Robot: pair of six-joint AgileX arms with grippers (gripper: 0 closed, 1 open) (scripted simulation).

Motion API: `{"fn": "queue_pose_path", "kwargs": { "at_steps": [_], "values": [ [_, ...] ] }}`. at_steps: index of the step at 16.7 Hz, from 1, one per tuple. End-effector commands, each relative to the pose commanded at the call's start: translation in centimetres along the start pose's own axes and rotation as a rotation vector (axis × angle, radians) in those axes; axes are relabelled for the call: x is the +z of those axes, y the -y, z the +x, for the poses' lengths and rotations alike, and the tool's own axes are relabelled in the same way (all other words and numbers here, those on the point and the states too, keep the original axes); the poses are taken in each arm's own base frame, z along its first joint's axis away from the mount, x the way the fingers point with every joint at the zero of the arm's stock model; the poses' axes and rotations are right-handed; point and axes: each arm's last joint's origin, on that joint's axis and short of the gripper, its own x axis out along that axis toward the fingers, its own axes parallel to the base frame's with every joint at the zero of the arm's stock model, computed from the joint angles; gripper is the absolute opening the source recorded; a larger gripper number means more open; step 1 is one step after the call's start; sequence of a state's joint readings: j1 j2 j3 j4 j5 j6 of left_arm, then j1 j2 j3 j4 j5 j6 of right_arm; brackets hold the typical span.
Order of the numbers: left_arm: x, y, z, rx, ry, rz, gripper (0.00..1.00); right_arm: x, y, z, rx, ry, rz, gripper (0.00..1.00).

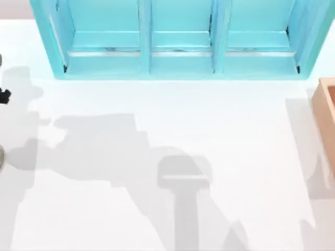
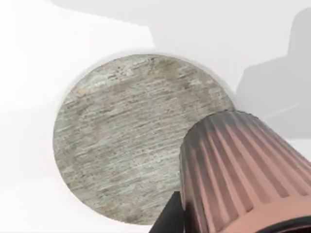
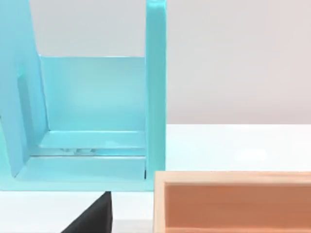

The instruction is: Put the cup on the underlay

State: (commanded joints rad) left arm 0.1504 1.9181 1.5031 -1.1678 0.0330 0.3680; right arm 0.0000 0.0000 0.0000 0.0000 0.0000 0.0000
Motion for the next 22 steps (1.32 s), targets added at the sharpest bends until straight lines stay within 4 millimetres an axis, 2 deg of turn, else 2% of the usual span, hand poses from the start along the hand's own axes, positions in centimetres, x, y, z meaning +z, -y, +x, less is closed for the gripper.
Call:
{"fn": "queue_pose_path", "kwargs": {
  "at_steps": [3,9,17,21,22],
  "values": [
    [-2.4,-2.9,-1.2,-0.003,0.029,-0.166,0.0,0.0,0.0,0.0,0.0,0.0,0.0,1.0],
    [-2.6,-3.2,-1.3,-0.001,0.034,-0.184,0.0,0.0,0.0,0.0,0.0,0.0,0.0,1.0],
    [-2.6,-3.4,4.7,-0.001,0.041,-0.192,0.0,0.0,0.0,0.0,0.0,0.0,0.0,1.0],
    [-2.6,-3.4,5.0,-0.003,0.035,-0.192,0.0,0.0,0.0,0.0,0.0,0.0,0.0,1.0],
    [-2.6,-3.4,5.0,-0.003,0.035,-0.192,0.08,0.0,0.0,0.0,0.0,0.0,0.0,1.0]
  ]
}}
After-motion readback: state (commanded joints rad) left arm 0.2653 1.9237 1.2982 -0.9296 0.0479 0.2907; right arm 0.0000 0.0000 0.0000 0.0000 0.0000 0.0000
